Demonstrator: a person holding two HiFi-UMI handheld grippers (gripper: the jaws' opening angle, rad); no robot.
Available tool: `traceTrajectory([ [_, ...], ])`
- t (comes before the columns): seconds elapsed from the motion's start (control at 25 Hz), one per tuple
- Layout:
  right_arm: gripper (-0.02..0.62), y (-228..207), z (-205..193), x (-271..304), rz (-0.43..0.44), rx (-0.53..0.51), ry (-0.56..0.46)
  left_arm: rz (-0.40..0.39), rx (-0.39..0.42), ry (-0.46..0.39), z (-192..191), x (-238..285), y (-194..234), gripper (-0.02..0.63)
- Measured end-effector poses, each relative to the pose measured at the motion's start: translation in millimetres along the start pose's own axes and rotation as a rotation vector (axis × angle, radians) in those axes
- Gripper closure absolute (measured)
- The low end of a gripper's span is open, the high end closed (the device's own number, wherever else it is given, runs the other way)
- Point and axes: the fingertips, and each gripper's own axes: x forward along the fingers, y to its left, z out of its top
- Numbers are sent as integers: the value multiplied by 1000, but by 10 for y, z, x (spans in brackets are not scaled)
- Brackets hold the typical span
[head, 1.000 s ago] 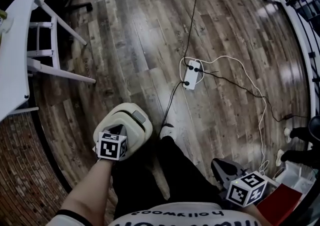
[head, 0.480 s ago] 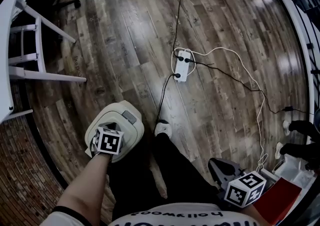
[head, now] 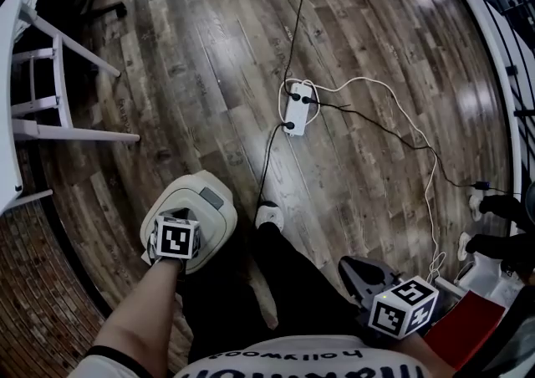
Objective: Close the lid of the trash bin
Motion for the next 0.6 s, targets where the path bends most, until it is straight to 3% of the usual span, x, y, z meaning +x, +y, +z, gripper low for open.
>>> traceTrajectory([
  [0.16, 584, 182, 205, 19, 30, -15, -40, 2, -90, -64, 48, -260, -85, 598],
  [0.32, 586, 533, 459, -45, 71, -58, -100, -16, -34, -161, 213, -774, -216, 598],
  [0.44, 585, 842, 603, -89, 101, -93, -141, -121, -4, -216, 307, -1194, -352, 600],
  [0.6, 586, 1309, 727, -135, 139, -111, -193, -315, -60, -331, 420, -1938, -528, 598],
])
